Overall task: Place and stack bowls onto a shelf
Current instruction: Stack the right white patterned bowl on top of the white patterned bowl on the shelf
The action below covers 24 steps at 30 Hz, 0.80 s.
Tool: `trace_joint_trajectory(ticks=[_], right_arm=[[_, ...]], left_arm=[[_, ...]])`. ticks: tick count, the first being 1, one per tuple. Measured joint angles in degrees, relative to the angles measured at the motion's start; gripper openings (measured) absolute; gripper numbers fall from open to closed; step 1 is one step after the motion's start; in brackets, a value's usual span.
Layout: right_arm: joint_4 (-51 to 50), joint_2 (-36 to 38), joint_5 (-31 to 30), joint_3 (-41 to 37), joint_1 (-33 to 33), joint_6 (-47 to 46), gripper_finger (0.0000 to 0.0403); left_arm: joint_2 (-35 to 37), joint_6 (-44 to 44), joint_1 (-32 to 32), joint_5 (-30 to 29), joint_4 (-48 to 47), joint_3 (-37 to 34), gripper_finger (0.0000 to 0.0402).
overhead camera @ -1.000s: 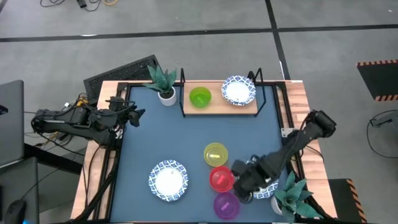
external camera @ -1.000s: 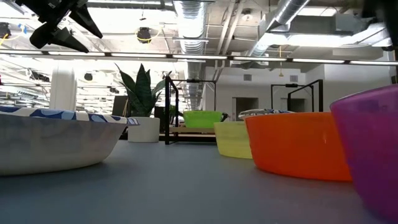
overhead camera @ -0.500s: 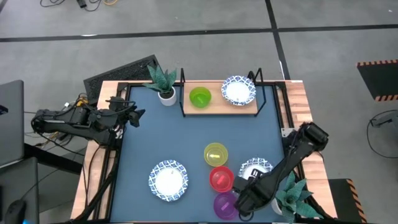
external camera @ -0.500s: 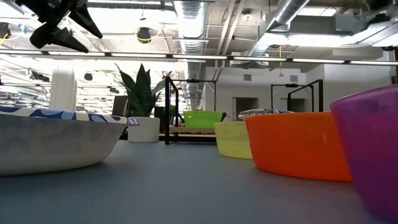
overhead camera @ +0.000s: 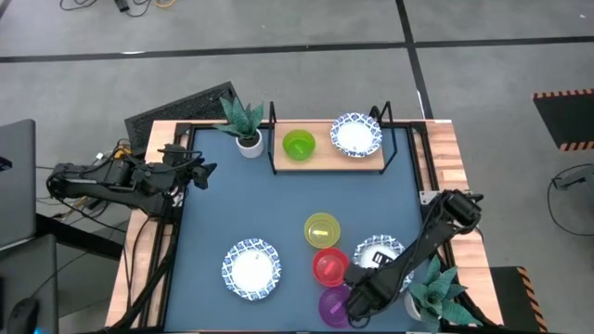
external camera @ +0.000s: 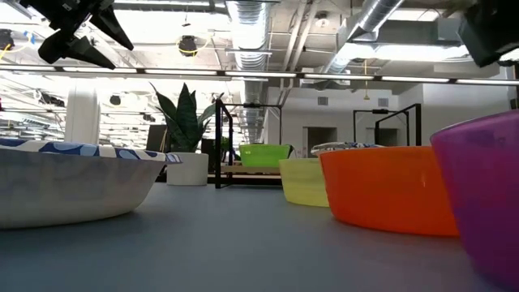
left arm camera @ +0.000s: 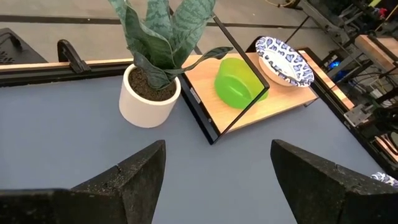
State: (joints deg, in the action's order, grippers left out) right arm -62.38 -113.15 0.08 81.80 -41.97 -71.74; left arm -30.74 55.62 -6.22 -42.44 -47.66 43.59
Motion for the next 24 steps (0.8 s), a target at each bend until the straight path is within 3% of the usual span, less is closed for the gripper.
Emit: trace_joint_trajectory(ticks=[1,3,8,14,18,24], right_arm=[[-0.80,0.61,-0.11,-0.02,0.13,0.09,0.0043],[-1.41,1.70,-0.39,-0.01,0.28,0.98,0.0021],[-6.00,6.58,-2.39,-0.02,2.14,1.81,0.0022],[-8.97,18.41,-9.20,-0.02,8.07,8.24,0.0022],[-6.72,26.67,-13.00,-0.02,15.48,18.25,0.0022],[4.02,33.17,-12.25,0.00,30.47,42.11,0.0022]], left_arm=[[0.00,0.02,0.00,0.00,0.00,0.00,0.0274],[0.00,0.08,0.00,0.02,0.00,0.00,0.0274],[0.00,0.09,0.00,0.02,-0.03,0.00,0.0274],[0.00,-0.26,0.00,0.04,-0.07,0.00,0.0274],[0.00,-0.27,0.00,0.02,-0.09,0.00,0.0274],[0.00,-0.21,0.00,0.02,-0.09,0.00,0.0274]])
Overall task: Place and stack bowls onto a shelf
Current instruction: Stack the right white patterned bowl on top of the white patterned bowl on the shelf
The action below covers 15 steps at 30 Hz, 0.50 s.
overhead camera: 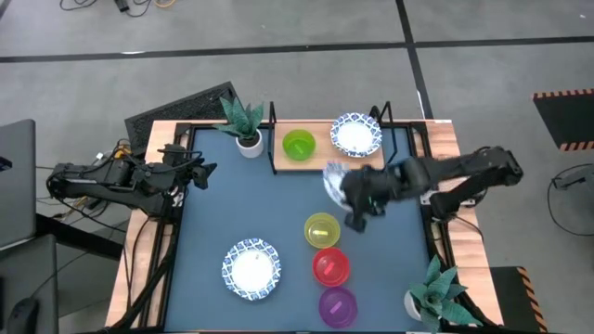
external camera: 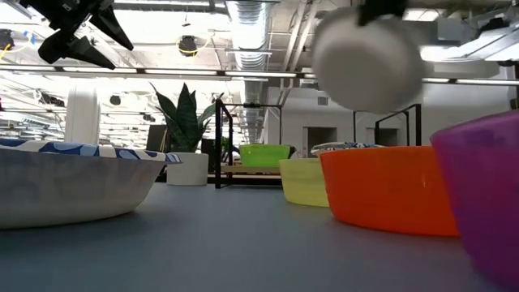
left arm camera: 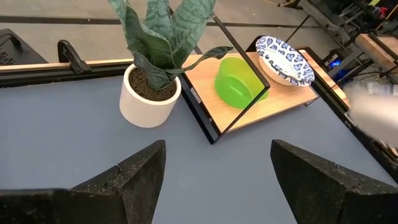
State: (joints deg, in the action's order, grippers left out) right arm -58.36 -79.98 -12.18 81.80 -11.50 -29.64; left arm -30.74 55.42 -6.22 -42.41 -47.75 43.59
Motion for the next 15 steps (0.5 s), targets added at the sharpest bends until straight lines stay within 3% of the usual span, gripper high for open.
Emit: trace_joint_trajectory(ticks=[7,15], right_arm=[[0.66,-1.87,-2.28,0.00,16.17,22.64,0.0022],[0.04,-9.19,-11.47,0.00,26.33,41.59,0.0022]], left_arm=[[0.00,0.20,0.00,-0.41,-0.38,0.00,0.0274],[0.00,1.16,0.00,-3.11,-0.98,0.00,0.0274]])
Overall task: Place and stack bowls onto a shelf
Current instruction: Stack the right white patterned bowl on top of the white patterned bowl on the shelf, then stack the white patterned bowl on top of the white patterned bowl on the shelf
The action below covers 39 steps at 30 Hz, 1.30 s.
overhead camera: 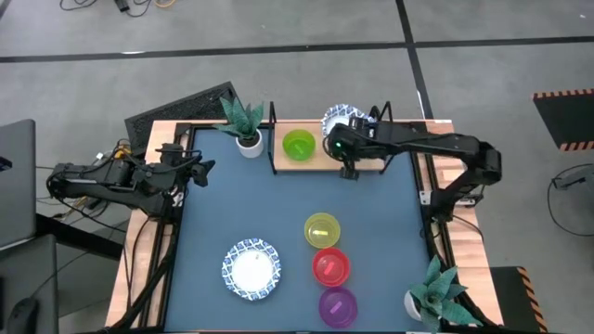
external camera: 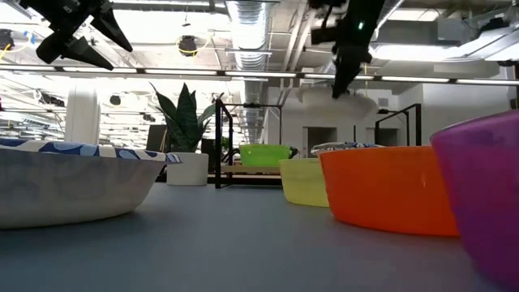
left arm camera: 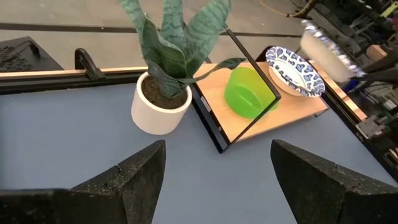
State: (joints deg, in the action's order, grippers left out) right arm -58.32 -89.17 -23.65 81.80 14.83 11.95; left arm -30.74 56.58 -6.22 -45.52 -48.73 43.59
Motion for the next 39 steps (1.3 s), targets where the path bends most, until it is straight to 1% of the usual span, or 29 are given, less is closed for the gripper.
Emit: trace_joint_trajectory(ticks=[3,7,10,16,20,34,37,39], right_arm=[[-0.38,-2.57,-0.30,-0.02,2.95,3.94,0.0022],[-1.40,-5.68,-0.07,-0.02,6.61,5.17,0.0022],[-1.43,-7.03,2.64,-0.02,8.90,5.14,0.0022],[-2.12,-9.19,5.00,-0.02,11.05,5.52,0.0022],[-3.19,-9.61,8.82,-0.02,12.34,4.66,0.0028],[-4.71,-8.91,8.93,-0.02,13.40,1.27,0.0194],[-6.93,-9.00,10.79,1.78,12.28,-0.42,0.0222],[-8.51,-8.97,12.61,3.97,10.88,-1.82,0.0230]], left_arm=[[0.00,0.11,0.00,-0.18,-0.02,0.00,0.0274],[0.00,0.16,0.00,-0.19,-0.24,0.00,0.0274],[0.00,0.20,0.00,-0.19,-0.42,0.00,0.0274],[0.00,0.22,0.00,-0.19,-0.45,0.00,0.0274],[0.00,0.22,0.00,-0.17,-0.59,0.00,0.0274],[0.00,0.22,0.00,-0.13,-0.90,0.00,0.0274],[0.00,0.22,0.00,0.54,-0.90,0.00,0.0274],[0.00,0.22,0.00,0.92,-0.90,0.00,0.0274]])
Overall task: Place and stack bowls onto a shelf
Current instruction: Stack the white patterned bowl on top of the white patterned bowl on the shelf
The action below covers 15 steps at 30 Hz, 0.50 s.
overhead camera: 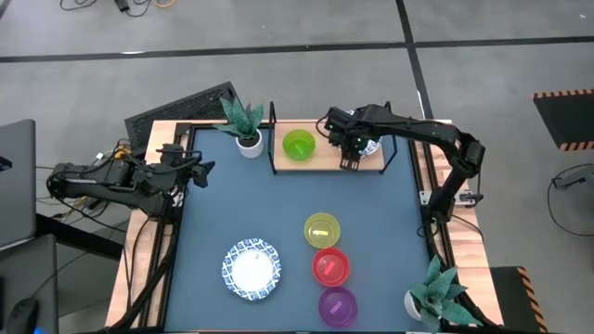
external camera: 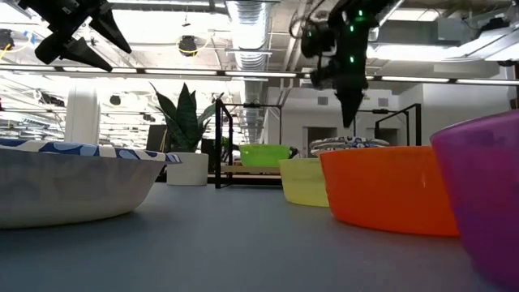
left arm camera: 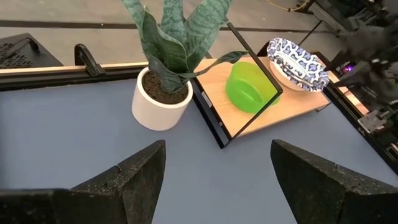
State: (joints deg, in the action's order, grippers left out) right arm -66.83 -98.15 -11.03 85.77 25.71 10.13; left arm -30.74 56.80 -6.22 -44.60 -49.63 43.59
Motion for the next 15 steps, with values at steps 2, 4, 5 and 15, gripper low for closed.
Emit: trace_joint_trajectory(ticks=[2,4,5,15], right_arm=[[-1.27,0.00,2.40,2.25,-2.15,-1.77,0.0233],[-1.55,0.00,5.21,4.55,-5.07,-4.39,0.0233],[-1.55,0.02,6.66,5.57,-6.71,-5.88,0.0233],[0.52,-0.42,9.75,7.66,-25.60,-12.00,0.0231]], left_arm=[[0.00,0.00,0.00,0.27,0.00,0.00,0.0274],[0.00,0.00,0.00,0.27,0.00,0.00,0.0274],[0.00,0.00,0.00,0.29,0.00,0.00,0.0274],[0.00,-3.34,0.00,6.16,0.00,0.00,0.0274]])
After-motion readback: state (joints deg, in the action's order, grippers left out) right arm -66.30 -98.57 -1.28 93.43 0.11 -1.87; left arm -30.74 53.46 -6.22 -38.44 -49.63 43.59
